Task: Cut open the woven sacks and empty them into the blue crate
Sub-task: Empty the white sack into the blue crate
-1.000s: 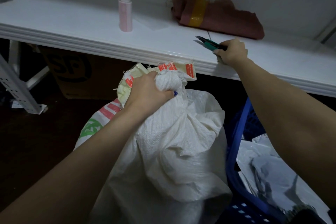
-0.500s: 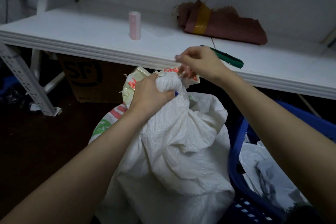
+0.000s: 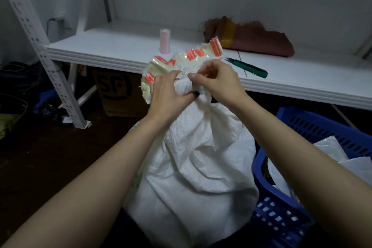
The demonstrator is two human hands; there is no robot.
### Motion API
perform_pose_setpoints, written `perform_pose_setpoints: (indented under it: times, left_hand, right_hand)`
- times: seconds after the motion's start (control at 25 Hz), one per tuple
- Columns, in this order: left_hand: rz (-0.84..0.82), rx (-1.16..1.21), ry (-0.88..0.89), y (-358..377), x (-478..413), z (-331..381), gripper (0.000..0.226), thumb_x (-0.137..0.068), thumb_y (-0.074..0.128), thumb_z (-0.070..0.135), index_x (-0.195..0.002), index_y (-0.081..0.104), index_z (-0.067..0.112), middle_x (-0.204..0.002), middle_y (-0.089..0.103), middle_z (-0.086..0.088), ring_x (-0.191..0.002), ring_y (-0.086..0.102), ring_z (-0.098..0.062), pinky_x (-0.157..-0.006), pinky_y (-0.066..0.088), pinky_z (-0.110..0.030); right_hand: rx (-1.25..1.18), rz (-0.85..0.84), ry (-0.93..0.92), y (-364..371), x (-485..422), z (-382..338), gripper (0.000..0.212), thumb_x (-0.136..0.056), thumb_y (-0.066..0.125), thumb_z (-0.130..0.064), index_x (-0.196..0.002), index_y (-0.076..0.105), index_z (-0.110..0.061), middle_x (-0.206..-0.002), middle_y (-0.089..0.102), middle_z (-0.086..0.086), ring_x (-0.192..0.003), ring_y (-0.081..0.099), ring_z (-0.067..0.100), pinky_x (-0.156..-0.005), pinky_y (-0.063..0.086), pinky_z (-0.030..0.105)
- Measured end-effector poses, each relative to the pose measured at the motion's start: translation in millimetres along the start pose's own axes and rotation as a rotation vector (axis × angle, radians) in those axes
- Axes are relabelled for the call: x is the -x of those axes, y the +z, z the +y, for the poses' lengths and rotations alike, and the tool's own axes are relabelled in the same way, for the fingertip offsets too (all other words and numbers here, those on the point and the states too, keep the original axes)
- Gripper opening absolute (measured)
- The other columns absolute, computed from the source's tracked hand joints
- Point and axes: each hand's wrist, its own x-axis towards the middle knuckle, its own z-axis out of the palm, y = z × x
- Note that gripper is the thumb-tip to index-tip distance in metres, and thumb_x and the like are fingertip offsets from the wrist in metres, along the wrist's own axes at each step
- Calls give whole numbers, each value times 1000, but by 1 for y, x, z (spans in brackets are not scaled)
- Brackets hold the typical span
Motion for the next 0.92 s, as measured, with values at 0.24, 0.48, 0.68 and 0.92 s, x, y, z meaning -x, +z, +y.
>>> perform_pose_setpoints:
  times: [0.24, 0.48, 0.68, 0.92]
  left_hand:
    - [68, 22, 137, -20, 22, 30, 61, -70, 76, 35, -125, 54, 19, -108, 47, 17, -111, 36, -13, -86, 24, -18]
    - [-49, 73, 202, -29, 26, 24, 71, -69, 78, 33, -133, 48, 19, -131, 53, 3, -122, 44, -18, -97, 33, -23]
    - [-141, 197, 120, -37, 20, 23, 84, -73, 77, 31, -144, 32, 21, -146, 39, 7, -125, 36, 1, -99, 30, -14]
    - [154, 210, 110, -33, 13, 30, 51, -75, 76, 36, -116, 53, 16, -115, 53, 7, -102, 48, 0, -79, 36, 0]
  right_hand:
    - [-174, -12, 146, -13, 32, -9, 56, -60, 69, -67, -71, 57, -13, -65, 47, 5, -63, 49, 16, -64, 38, 34]
    - [-231, -13, 92, -17, 38, -13, 41, -72, 75, -50, -66, 50, -19, -61, 47, -10, -58, 46, 6, -58, 36, 21]
    - [-317, -48, 209, -14, 25, -13, 40, -77, 73, -44, -73, 46, -15, -70, 50, -5, -69, 51, 11, -64, 37, 23]
    - [-462, -8, 310, -18, 12, -11, 34, -75, 75, -39, -74, 50, -16, -79, 59, 3, -79, 59, 19, -69, 42, 32]
